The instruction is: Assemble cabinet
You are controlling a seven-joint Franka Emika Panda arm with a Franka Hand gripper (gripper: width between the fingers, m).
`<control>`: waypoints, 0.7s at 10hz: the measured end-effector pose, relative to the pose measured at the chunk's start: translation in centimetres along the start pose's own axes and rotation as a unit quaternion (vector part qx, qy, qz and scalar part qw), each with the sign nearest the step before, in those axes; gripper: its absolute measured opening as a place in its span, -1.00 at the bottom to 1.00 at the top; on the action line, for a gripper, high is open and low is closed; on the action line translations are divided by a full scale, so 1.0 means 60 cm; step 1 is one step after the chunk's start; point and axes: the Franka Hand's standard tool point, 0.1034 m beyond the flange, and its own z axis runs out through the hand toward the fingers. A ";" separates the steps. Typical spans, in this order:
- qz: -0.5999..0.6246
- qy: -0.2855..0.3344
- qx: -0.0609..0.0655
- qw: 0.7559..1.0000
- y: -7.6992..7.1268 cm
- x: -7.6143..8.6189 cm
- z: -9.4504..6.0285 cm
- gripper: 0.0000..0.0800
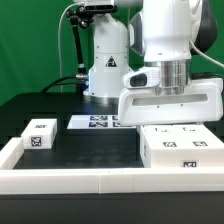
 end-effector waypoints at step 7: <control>0.001 0.012 0.000 1.000 0.009 0.001 0.001 0.99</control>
Offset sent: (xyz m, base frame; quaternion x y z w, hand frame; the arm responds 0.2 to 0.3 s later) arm 0.0000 0.0000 0.0000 0.0000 0.0000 0.0000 1.0000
